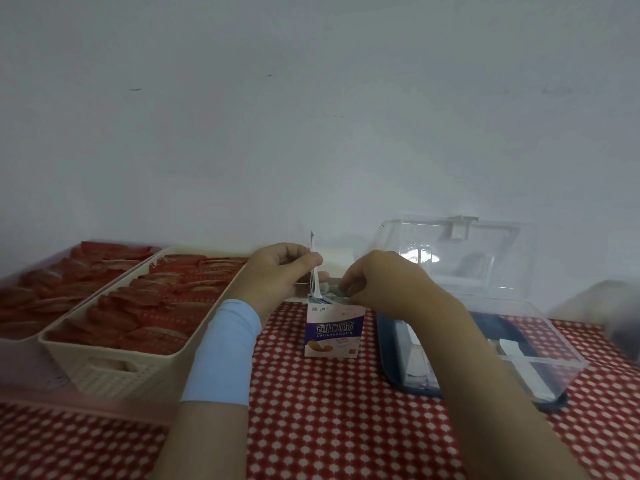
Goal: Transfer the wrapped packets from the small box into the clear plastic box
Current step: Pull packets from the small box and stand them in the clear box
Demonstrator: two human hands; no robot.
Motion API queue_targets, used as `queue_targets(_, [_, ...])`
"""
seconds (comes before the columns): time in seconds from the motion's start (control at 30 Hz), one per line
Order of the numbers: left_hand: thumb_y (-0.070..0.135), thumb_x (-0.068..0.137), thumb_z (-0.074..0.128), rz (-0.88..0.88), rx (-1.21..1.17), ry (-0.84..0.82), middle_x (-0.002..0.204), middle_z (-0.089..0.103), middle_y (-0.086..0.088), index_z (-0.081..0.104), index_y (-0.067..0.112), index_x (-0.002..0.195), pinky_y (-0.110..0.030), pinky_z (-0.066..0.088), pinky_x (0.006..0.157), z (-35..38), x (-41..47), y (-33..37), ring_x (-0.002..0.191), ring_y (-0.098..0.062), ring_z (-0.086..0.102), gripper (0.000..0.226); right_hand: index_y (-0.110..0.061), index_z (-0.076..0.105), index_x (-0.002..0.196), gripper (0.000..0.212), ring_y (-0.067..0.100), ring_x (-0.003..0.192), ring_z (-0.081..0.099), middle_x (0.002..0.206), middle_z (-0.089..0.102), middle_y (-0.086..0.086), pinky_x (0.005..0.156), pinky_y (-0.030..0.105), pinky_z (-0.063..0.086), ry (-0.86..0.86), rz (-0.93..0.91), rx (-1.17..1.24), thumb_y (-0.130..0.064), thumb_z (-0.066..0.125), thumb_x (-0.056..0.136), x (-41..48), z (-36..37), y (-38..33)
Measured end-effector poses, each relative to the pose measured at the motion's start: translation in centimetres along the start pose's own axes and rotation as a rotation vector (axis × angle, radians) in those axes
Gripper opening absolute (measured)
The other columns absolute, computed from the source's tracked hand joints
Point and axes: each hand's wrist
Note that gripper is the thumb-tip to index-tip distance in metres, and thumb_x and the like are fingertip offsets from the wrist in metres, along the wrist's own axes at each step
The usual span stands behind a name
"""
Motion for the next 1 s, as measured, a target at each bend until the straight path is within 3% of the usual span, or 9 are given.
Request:
queue_targets(0.17, [0.024,0.087,0.075,0.026,0.109,-0.004,0.087,0.078,-0.007,0.071,0.009,0.087,-0.051,0.055,0.092,-0.1,0.2,-0.2,0.089,-0.024,0.076,0.016,-0.036,0.076,0.095,0.015,0.009,0.089,0.067,0.096,0.073,-0.012,0.084,0.036,0.059,0.052,0.021,-0.031,-0.025,0.076,0.085,0.4,0.0,-0.3])
queue_targets(0.3, [0.022,0.088,0.074,0.032,0.125,0.018,0.088,0.077,-0.007,0.070,0.007,0.090,-0.050,0.057,0.089,-0.1,0.3,-0.1,0.087,-0.022,0.076,0.016,-0.031,0.077,0.100,0.020,0.008,0.087,0.068,0.093,0.074,-0.012,0.082,0.032,0.059,0.124,0.035,0.177,-0.021,0.079,0.083,0.1,-0.8,0.3])
queue_targets(0.4, [0.039,0.081,0.077,0.054,0.219,0.014,0.088,0.077,-0.001,0.073,0.020,0.085,-0.051,0.055,0.091,-0.4,0.5,-0.2,0.090,-0.023,0.075,0.019,-0.029,0.077,0.100,0.019,0.005,0.080,0.066,0.090,0.073,-0.010,0.068,0.024,0.055,0.164,0.031,0.349,-0.018,0.077,0.086,-0.3,-1.1,0.9])
queue_targets(0.57, [0.049,0.075,0.076,0.059,0.304,0.010,0.085,0.077,0.005,0.073,0.029,0.082,-0.052,0.057,0.088,-0.2,0.6,-0.3,0.086,-0.022,0.074,0.021,-0.023,0.072,0.119,0.025,0.001,0.082,0.059,0.106,0.071,-0.005,0.070,0.013,0.044,0.235,-0.001,0.339,-0.015,0.064,0.096,-0.3,-0.7,1.1])
queue_targets(0.63, [0.045,0.077,0.076,0.100,0.310,0.051,0.085,0.076,0.005,0.072,0.028,0.080,-0.049,0.059,0.085,0.1,0.5,-0.2,0.083,-0.018,0.074,0.018,-0.020,0.069,0.125,0.028,0.007,0.098,0.060,0.120,0.069,-0.002,0.082,0.013,0.041,0.281,-0.001,0.335,-0.013,0.057,0.100,-0.4,-0.5,1.0])
queue_targets(0.73, [0.022,0.086,0.075,0.191,0.189,0.225,0.083,0.075,-0.002,0.070,0.015,0.081,-0.033,0.061,0.072,0.5,0.5,0.5,0.069,-0.008,0.070,0.011,-0.017,0.069,0.125,0.030,0.014,0.114,0.060,0.128,0.066,0.000,0.089,0.015,0.038,0.403,-0.008,0.342,-0.011,0.049,0.103,-0.4,-0.6,0.8])
queue_targets(0.8, [0.017,0.088,0.074,0.229,0.131,0.277,0.082,0.073,-0.003,0.068,0.010,0.083,-0.022,0.057,0.062,0.7,0.3,1.1,0.066,-0.006,0.067,0.010,-0.017,0.071,0.120,0.030,0.012,0.106,0.058,0.123,0.065,0.000,0.086,0.014,0.036,0.460,-0.035,0.331,-0.011,0.047,0.103,-0.3,-0.7,0.9])
queue_targets(0.9, [0.017,0.088,0.074,0.251,0.125,0.270,0.080,0.072,0.000,0.067,0.011,0.082,-0.017,0.054,0.059,0.6,0.1,1.3,0.067,-0.004,0.066,0.011,-0.018,0.073,0.114,0.029,0.007,0.095,0.053,0.113,0.064,-0.001,0.074,0.007,0.035,0.457,-0.077,0.300,-0.010,0.047,0.103,0.1,-0.3,1.0])
queue_targets(1.0, [0.021,0.088,0.074,0.217,0.231,0.166,0.080,0.075,0.003,0.068,0.015,0.082,-0.029,0.059,0.071,0.4,0.4,1.0,0.077,-0.015,0.072,0.010,-0.017,0.072,0.113,0.029,0.010,0.094,0.054,0.107,0.061,-0.002,0.073,0.006,0.035,0.503,-0.101,0.277,-0.010,0.046,0.103,0.3,-0.1,0.9])
Point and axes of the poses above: each hand's wrist, its own x-axis towards the middle knuckle, its own z-axis out of the palm, y = z × x
